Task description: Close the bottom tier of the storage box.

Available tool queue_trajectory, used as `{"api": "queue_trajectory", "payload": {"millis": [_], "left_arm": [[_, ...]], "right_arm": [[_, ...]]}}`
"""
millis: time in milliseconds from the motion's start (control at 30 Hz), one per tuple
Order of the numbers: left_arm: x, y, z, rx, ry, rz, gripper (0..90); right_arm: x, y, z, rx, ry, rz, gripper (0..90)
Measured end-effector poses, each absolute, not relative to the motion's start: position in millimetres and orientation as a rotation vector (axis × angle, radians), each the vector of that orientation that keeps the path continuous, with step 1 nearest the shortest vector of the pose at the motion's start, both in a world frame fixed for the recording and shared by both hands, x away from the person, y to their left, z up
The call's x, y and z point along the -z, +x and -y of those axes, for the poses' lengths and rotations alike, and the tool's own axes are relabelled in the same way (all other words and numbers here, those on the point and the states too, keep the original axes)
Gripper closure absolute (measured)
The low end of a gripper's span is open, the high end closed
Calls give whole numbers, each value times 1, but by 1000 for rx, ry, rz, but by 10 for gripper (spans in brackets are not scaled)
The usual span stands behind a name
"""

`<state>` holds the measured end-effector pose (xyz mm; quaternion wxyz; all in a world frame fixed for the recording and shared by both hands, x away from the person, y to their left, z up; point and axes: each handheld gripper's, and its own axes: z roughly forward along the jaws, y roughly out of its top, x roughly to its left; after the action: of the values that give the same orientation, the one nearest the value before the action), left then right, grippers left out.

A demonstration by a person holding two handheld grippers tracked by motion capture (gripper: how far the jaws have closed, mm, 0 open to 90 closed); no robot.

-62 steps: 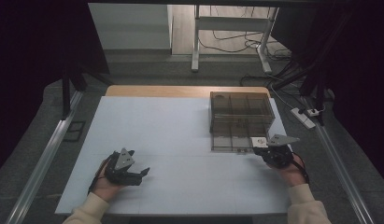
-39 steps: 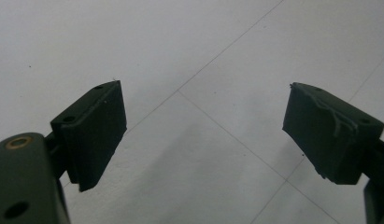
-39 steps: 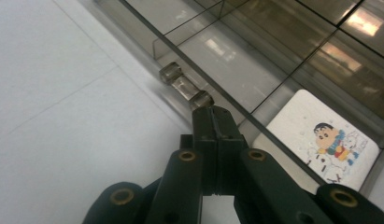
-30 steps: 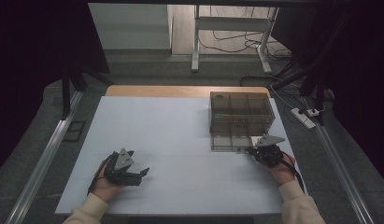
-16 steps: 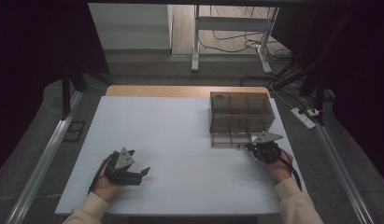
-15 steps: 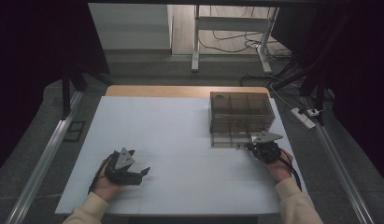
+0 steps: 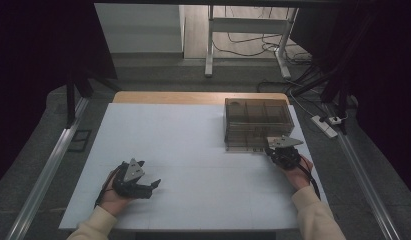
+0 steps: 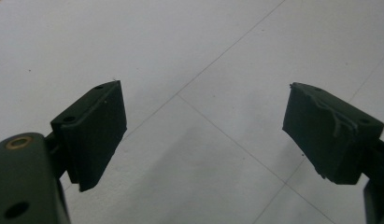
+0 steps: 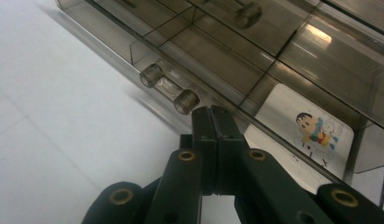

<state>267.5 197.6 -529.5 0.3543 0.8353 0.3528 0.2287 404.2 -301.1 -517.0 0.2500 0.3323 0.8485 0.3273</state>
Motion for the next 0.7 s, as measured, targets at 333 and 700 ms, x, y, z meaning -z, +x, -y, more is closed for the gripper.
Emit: {"api": "queue_trajectory", "payload": {"millis": [333,700], "left_arm": [[530,268,-199,-588,2161,-918,134],[531,268,-199,-592,2161,-924,133]], "right_arm": [[519,421,295,-880,916,-2291,891],[521,437,288,-856,910,-2267,893]]}}
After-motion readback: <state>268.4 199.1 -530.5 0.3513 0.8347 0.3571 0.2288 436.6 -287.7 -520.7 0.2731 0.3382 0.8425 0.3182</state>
